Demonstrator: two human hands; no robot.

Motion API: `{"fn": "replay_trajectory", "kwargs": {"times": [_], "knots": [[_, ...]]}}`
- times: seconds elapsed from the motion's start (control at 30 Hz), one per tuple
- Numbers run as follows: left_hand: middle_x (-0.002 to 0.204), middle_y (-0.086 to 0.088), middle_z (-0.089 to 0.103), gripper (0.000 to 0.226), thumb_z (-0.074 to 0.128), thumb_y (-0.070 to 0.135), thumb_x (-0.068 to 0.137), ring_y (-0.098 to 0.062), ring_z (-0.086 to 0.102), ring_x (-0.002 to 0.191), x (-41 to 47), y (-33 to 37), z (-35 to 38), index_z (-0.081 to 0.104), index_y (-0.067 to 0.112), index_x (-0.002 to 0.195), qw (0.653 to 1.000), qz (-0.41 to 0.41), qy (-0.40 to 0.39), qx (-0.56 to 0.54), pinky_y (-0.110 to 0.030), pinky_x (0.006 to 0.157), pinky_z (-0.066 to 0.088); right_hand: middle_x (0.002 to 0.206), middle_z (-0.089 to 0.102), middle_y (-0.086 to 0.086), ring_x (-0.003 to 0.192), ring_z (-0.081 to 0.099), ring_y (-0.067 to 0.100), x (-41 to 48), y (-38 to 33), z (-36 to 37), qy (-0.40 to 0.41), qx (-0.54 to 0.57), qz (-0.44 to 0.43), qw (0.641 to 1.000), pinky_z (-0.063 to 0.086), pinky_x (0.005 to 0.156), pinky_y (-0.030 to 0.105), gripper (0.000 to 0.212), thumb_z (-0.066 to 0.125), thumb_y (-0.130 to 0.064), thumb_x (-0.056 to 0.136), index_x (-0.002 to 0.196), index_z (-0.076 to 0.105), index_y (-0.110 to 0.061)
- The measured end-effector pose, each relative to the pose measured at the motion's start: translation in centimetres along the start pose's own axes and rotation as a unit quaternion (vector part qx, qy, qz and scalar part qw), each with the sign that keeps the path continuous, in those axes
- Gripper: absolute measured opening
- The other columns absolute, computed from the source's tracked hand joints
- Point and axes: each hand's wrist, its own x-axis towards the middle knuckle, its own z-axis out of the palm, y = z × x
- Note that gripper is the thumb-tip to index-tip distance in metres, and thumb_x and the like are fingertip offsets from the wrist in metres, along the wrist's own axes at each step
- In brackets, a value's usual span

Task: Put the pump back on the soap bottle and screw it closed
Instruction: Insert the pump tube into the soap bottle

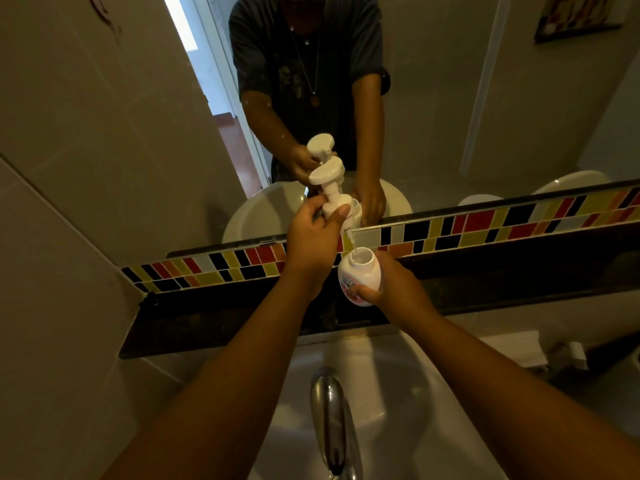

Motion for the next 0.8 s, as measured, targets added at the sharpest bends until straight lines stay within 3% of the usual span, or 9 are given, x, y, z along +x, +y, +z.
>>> {"fn": "replay_trajectory", "kwargs": {"times": [0.17, 0.27, 0.43, 0.57, 0.7, 0.8], "knots": [[0.124, -0.003, 0.061, 0.040, 0.061, 0.027, 0.088, -0.015, 0.060, 0.108, -0.4, -0.8, 0.8, 0.051, 0.015, 0.125, 1.000, -0.011, -0.008, 0.007, -0.023, 0.081, 0.053, 0.125, 0.063, 0.004, 0.111, 0.060, 0.022, 0.0, 0.0, 0.1, 0.000, 0.016, 0.000, 1.000, 0.045, 0.086, 0.034, 0.070, 0.074, -0.057, 0.064, 0.124, 0.049, -0.030], [0.124, -0.005, 0.061, 0.042, 0.064, 0.023, 0.086, -0.017, 0.060, 0.109, -1.1, -1.9, 1.1, 0.051, 0.012, 0.124, 0.999, -0.017, -0.033, 0.008, -0.027, 0.085, 0.053, 0.124, 0.063, 0.003, 0.110, 0.061, 0.021, 0.0, 0.0, 0.2, 0.005, 0.016, -0.006, 1.000, 0.045, 0.084, 0.031, 0.069, 0.075, -0.056, 0.063, 0.123, 0.049, -0.031], [0.123, -0.008, 0.061, 0.044, 0.067, 0.021, 0.084, -0.022, 0.060, 0.108, -1.6, -3.6, 1.0, 0.054, 0.014, 0.125, 0.996, -0.047, -0.062, 0.042, -0.041, 0.092, 0.051, 0.133, 0.058, 0.009, 0.119, 0.056, 0.028, 0.0, 0.0, 0.4, 0.004, 0.020, 0.014, 1.000, 0.045, 0.096, 0.043, 0.075, 0.077, -0.048, 0.066, 0.130, 0.047, -0.024], [0.123, -0.009, 0.062, 0.042, 0.068, 0.020, 0.082, -0.023, 0.059, 0.108, -1.4, -4.1, 0.9, 0.056, 0.014, 0.122, 0.995, -0.042, -0.082, 0.049, -0.039, 0.090, 0.051, 0.140, 0.052, 0.009, 0.126, 0.051, 0.029, -0.1, 0.1, 0.5, 0.002, 0.016, 0.021, 1.000, 0.041, 0.101, 0.042, 0.080, 0.076, -0.045, 0.069, 0.136, 0.041, -0.022], [0.124, -0.005, 0.061, 0.042, 0.069, 0.019, 0.082, -0.019, 0.059, 0.108, -1.4, -5.2, 0.6, 0.057, 0.015, 0.122, 0.994, -0.036, -0.094, 0.050, -0.025, 0.081, 0.051, 0.141, 0.050, 0.010, 0.127, 0.050, 0.029, -0.1, -0.1, 0.3, -0.006, 0.017, 0.033, 0.999, 0.040, 0.103, 0.045, 0.081, 0.076, -0.045, 0.069, 0.137, 0.039, -0.021], [0.122, -0.004, 0.062, 0.041, 0.069, 0.015, 0.082, -0.020, 0.059, 0.110, -1.6, -6.3, 0.1, 0.057, 0.014, 0.121, 0.992, -0.039, -0.112, 0.053, -0.027, 0.083, 0.052, 0.138, 0.052, 0.012, 0.124, 0.052, 0.030, -0.3, -0.4, 0.3, -0.001, 0.010, 0.036, 0.999, 0.042, 0.100, 0.043, 0.079, 0.077, -0.043, 0.069, 0.135, 0.042, -0.019]]}}
